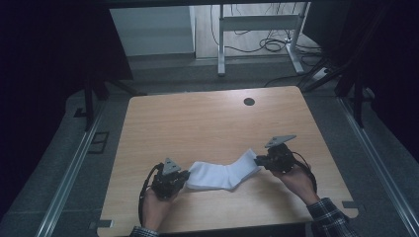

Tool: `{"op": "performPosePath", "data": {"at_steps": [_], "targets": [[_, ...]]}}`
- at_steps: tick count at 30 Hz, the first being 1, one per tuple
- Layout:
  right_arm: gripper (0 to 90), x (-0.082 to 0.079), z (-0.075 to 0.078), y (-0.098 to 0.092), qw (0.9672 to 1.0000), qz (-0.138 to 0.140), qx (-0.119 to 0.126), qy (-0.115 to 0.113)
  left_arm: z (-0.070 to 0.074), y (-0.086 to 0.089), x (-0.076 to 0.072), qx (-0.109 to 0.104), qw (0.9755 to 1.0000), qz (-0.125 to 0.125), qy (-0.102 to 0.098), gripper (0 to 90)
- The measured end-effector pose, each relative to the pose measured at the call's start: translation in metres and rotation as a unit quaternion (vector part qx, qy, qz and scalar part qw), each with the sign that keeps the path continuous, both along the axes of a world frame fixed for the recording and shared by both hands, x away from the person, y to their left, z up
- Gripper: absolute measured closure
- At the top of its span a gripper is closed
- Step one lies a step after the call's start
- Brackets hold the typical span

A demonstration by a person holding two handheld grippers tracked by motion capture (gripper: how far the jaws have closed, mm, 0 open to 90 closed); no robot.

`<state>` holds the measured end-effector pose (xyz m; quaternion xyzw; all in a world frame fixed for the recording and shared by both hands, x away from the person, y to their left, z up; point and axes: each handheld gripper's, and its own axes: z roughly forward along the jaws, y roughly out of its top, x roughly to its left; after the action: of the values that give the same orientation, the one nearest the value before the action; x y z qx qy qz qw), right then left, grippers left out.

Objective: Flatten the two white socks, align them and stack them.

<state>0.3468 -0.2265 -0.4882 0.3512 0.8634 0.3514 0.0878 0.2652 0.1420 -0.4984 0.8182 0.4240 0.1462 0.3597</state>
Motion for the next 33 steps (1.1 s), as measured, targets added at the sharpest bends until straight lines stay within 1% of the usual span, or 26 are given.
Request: {"op": "performPosePath", "data": {"at_steps": [1, 3, 4, 5, 7, 8, 9, 10, 11, 12, 13, 14, 15, 17, 19, 20, 21, 22, 23, 24, 26, 27, 28, 31, 32, 33], "targets": [[79.4, 0.001, -0.003, 0.0, 1.0, -0.001, -0.004, 0.004, 0.0, 0.0, 0.0, 0.0, 1.0, 0.0, 0.0, 85.0], [79.1, 0.001, -0.006, -0.001, 0.9999, -0.002, -0.009, 0.007, -0.005, -0.002, 0.001, 0.012, 0.9999, 0.001, 0.002, 84.8], [77.9, 0.003, -0.013, -0.001, 0.9998, -0.004, -0.016, 0.015, -0.01, -0.003, 0.004, 0.025, 0.9996, 0.005, 0.008, 84.2], [77.9, 0.003, -0.013, -0.001, 0.9998, -0.004, -0.016, 0.015, -0.01, -0.003, 0.004, 0.025, 0.9996, 0.005, 0.008, 83.5], [73.9, 0.004, -0.021, -0.002, 0.9994, -0.006, -0.026, 0.024, -0.017, -0.003, 0.005, 0.026, 0.9994, 0.009, 0.02, 81.9], [71.6, 0.004, -0.024, -0.002, 0.9992, -0.007, -0.031, 0.024, -0.019, -0.003, 0.005, 0.027, 0.9992, 0.011, 0.028, 78.4], [69.3, 0.004, -0.025, -0.002, 0.9992, -0.009, -0.032, 0.023, -0.02, -0.004, 0.005, 0.031, 0.999, 0.011, 0.03, 75.5], [63.6, 0.004, -0.022, -0.004, 0.9993, -0.014, -0.03, 0.014, -0.02, -0.004, 0.004, 0.033, 0.999, 0.012, 0.028, 66.9], [61.9, 0.003, -0.019, -0.005, 0.9994, -0.016, -0.029, 0.004, -0.018, -0.004, 0.003, 0.034, 0.9991, 0.013, 0.023, 64.2], [60.0, 0.003, -0.016, -0.005, 0.9995, -0.017, -0.026, -0.002, -0.015, -0.003, 0.002, 0.033, 0.9992, 0.012, 0.017, 63.0], [58.4, 0.003, -0.014, -0.005, 0.9996, -0.017, -0.022, -0.009, -0.008, -0.001, 0.001, 0.028, 0.9994, 0.018, 0.002, 60.5], [57.7, 0.004, -0.011, -0.004, 0.9995, -0.018, -0.02, -0.014, -0.005, 0.001, 0.001, 0.019, 0.9996, 0.022, -0.001, 59.6], [57.0, 0.004, -0.01, -0.003, 0.9995, -0.017, -0.019, -0.018, -0.005, 0.001, 0.001, 0.019, 0.9996, 0.022, -0.001, 58.2], [55.6, 0.007, -0.011, 0.001, 0.9994, -0.016, -0.02, -0.021, -0.004, 0.002, 0.003, 0.006, 0.9996, 0.027, 0.003, 55.3], [53.6, 0.009, -0.014, 0.005, 0.9994, -0.014, -0.024, -0.02, -0.012, 0.0, 0.007, 0.003, 0.9993, 0.032, 0.019, 53.8], [52.6, 0.011, -0.017, 0.007, 0.9994, -0.012, -0.027, -0.018, -0.012, 0.0, 0.007, 0.003, 0.9993, 0.032, 0.019, 53.4], [51.6, 0.012, -0.02, 0.009, 0.9993, -0.01, -0.032, -0.014, -0.02, -0.002, 0.01, 0.008, 0.999, 0.034, 0.029, 53.4], [50.4, 0.013, -0.023, 0.009, 0.9993, -0.008, -0.036, -0.01, -0.02, -0.002, 0.01, 0.008, 0.999, 0.034, 0.029, 53.3], [50.4, 0.013, -0.023, 0.009, 0.9993, -0.008, -0.036, -0.01, -0.023, -0.003, 0.011, 0.006, 0.9987, 0.037, 0.034, 53.3], [48.3, 0.015, -0.028, 0.009, 0.999, -0.009, -0.044, -0.002, -0.027, -0.003, 0.014, 0.013, 0.9985, 0.033, 0.041, 52.1], [47.9, 0.016, -0.031, 0.008, 0.999, -0.01, -0.044, 0.002, -0.029, -0.004, 0.015, 0.015, 0.9984, 0.035, 0.042, 52.0], [47.8, 0.017, -0.032, 0.007, 0.9991, -0.012, -0.041, 0.006, -0.031, -0.005, 0.016, 0.018, 0.9984, 0.033, 0.043, 52.0], [47.9, 0.018, -0.034, 0.005, 0.9993, -0.014, -0.032, 0.012, -0.032, -0.006, 0.017, 0.019, 0.9982, 0.034, 0.045, 52.6], [50.4, 0.018, -0.036, 0.004, 0.9995, -0.01, -0.026, 0.015, -0.033, -0.006, 0.017, 0.014, 0.9984, 0.03, 0.045, 57.3], [53.2, 0.018, -0.037, 0.004, 0.9996, -0.009, -0.021, 0.019, -0.033, -0.006, 0.018, 0.015, 0.9986, 0.024, 0.044, 59.8], [57.5, 0.018, -0.037, 0.003, 0.9996, -0.006, -0.014, 0.022, -0.034, -0.005, 0.018, 0.009, 0.9987, 0.02, 0.045, 62.4]]}}
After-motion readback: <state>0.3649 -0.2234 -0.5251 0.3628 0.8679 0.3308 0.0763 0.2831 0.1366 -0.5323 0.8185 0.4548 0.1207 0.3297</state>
